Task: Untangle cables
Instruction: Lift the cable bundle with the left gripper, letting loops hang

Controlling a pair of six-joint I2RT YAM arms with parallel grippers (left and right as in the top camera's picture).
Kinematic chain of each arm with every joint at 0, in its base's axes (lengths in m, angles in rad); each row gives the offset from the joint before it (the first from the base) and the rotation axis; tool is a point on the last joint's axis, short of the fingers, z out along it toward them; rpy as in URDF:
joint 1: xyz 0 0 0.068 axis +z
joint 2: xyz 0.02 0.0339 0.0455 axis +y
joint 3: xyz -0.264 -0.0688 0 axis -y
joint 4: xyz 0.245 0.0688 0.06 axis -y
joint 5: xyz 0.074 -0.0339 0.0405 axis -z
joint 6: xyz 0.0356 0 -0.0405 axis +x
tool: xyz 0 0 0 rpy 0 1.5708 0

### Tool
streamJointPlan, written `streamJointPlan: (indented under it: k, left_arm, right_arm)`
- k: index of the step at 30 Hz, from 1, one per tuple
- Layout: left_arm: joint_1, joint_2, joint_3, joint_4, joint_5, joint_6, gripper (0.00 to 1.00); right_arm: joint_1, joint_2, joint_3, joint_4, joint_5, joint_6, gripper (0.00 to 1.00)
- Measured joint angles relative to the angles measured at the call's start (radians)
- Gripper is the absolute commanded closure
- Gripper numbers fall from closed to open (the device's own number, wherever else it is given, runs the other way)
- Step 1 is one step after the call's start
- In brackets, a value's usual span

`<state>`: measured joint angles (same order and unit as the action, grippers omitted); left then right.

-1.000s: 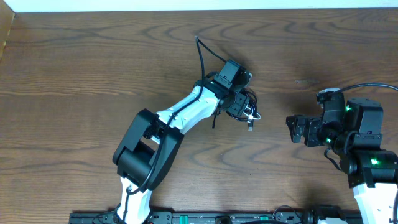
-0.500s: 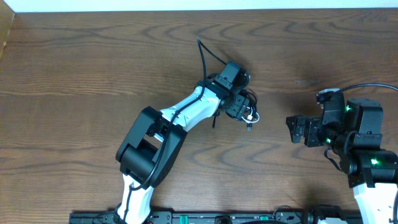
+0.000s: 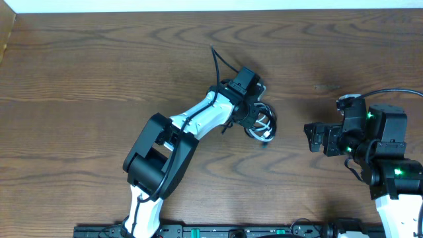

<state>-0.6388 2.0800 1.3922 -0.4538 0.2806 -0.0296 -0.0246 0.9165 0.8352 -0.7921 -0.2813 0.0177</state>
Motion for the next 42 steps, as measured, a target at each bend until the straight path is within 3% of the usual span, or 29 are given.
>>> streamJointPlan:
  k: [12, 25, 37, 38, 39, 41, 42]
  left_arm:
    - [0.0, -0.04, 0.008, -0.132, 0.029, 0.0, 0.93]
    - [0.0, -0.387, 0.0, -0.19, 0.134, -0.023, 0.92]
    - [-0.001, -0.389, 0.0, -0.201, 0.451, -0.018, 0.92]
    - [-0.001, -0.389, 0.0, -0.201, 0.472, -0.013, 0.82]
    - [-0.001, -0.389, 0.0, -0.201, 0.484, -0.003, 0.61]
    - [-0.003, -0.389, 0.0, -0.212, 0.469, 0.009, 0.29]
    - [-0.003, -0.389, 0.0, -0.229, 0.443, 0.016, 0.24]
  right_arm:
    - [0.0, 0.0, 0.0, -0.001, -0.016, 0.0, 0.01]
    - [0.0, 0.0, 0.0, -0.002, -0.227, 0.0, 0.01]
    - [0.0, 0.0, 0.0, -0.012, -0.277, 0.0, 0.03]
    - [0.0, 0.0, 0.0, -0.013, -0.278, 0.0, 0.03]
    - [0.0, 0.0, 0.0, -0.013, -0.28, 0.0, 0.03]
    - [0.0, 0.0, 0.0, -0.013, -0.28, 0.0, 0.01]
    - [0.0, 0.002, 0.0, -0.013, -0.281, 0.0, 0.01]
